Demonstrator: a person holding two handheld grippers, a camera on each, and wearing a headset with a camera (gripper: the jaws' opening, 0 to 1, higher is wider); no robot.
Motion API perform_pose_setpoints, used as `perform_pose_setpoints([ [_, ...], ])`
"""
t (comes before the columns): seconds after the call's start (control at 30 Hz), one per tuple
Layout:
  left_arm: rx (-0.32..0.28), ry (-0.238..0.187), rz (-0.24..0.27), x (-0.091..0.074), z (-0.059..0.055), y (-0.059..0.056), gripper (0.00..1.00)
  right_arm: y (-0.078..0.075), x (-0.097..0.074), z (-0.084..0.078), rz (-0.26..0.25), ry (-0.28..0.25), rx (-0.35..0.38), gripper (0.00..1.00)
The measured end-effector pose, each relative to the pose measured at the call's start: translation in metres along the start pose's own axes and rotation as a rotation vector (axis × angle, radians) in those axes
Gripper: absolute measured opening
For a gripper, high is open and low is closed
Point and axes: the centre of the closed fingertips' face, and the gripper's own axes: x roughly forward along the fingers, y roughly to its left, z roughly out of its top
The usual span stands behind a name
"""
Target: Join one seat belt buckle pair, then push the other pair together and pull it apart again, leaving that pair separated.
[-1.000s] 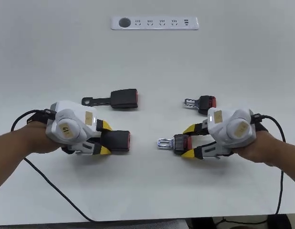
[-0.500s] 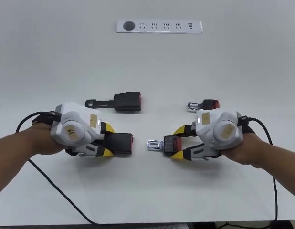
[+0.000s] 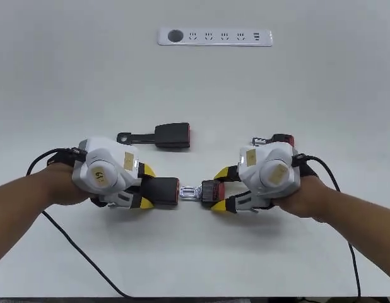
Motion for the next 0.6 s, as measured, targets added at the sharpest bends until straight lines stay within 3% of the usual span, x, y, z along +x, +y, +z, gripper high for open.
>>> perform_pose_setpoints([
  [0.43,-0.006,0.005,0.007,0.001,0.000,0.001,0.33,0.000,0.011,0.014,-0.007,-0.008,-0.008,0.34],
  [0.6,-0.009,0.003,0.009,0.001,0.000,0.001,0.33,0.000,0.010,0.012,-0.007,-0.016,0.015,0.34],
])
